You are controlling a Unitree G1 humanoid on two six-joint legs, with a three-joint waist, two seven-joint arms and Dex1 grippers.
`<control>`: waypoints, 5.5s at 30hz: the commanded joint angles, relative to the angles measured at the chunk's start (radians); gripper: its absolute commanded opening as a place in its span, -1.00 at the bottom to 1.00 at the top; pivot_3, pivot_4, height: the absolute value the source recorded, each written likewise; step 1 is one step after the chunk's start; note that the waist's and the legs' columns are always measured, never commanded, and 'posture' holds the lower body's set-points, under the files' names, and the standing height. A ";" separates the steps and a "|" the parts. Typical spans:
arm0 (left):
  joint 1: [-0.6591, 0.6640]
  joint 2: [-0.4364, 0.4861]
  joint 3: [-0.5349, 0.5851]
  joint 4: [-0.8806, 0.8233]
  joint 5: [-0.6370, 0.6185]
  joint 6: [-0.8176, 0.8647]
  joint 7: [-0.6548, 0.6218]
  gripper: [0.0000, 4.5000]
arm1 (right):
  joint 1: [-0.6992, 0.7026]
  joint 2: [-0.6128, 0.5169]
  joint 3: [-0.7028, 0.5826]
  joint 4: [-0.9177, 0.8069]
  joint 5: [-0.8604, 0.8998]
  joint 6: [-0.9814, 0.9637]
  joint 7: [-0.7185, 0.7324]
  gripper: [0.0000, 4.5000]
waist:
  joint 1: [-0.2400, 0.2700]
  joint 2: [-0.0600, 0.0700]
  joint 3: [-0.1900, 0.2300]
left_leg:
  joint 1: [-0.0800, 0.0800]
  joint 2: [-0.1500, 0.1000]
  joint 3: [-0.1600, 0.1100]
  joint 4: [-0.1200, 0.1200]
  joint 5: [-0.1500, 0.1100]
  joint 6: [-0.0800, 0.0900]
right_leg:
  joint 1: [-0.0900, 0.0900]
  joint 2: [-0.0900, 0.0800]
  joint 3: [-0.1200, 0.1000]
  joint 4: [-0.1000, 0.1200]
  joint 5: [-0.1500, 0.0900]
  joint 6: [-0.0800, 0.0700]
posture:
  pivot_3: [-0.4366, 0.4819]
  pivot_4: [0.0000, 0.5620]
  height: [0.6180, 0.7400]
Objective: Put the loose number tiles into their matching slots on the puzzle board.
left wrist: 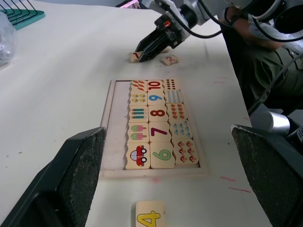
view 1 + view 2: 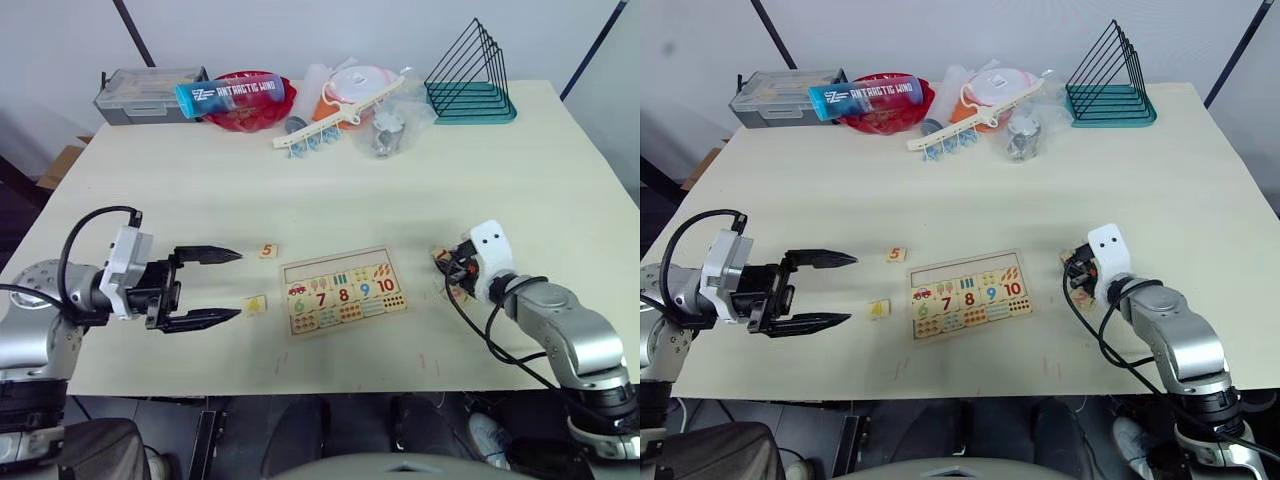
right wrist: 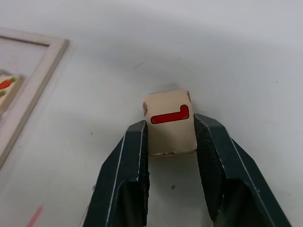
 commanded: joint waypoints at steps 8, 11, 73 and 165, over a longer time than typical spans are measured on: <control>0.041 -0.013 0.063 -0.032 -0.017 -0.012 0.032 1.00 | -0.158 -0.183 0.037 -0.026 0.098 -0.009 0.272 -0.63 | -0.001 0.000 0.001 | 0.000 0.001 0.000 0.000 0.000 0.000 | 0.000 0.000 0.000 0.000 0.000 0.000 | -0.05 -0.47 1.00; 0.045 -0.021 0.072 -0.033 -0.012 -0.010 0.055 1.00 | -0.234 -0.217 0.082 0.005 0.111 -0.006 0.347 -0.63 | -0.001 0.000 0.001 | 0.000 0.001 0.000 0.000 0.000 0.000 | 0.000 0.000 0.000 0.000 0.000 0.000 | -0.05 -0.47 1.00; 0.207 -0.001 0.174 -0.019 0.041 0.023 0.198 1.00 | -1.072 0.548 0.761 1.017 -0.397 -0.232 0.772 -0.63 | -0.030 0.002 0.006 | -0.004 0.000 0.002 -0.009 0.007 -0.012 | -0.014 0.000 -0.003 0.003 0.003 -0.005 | -0.05 -0.47 1.00; 0.256 -0.100 0.148 -0.061 0.068 0.002 0.275 1.00 | -0.565 0.474 0.332 0.643 -0.221 -0.667 0.626 -0.99 | -0.028 -0.004 0.005 | -0.003 0.002 0.003 -0.011 0.008 -0.013 | -0.015 0.000 -0.003 0.004 0.003 -0.005 | -0.05 -0.47 1.00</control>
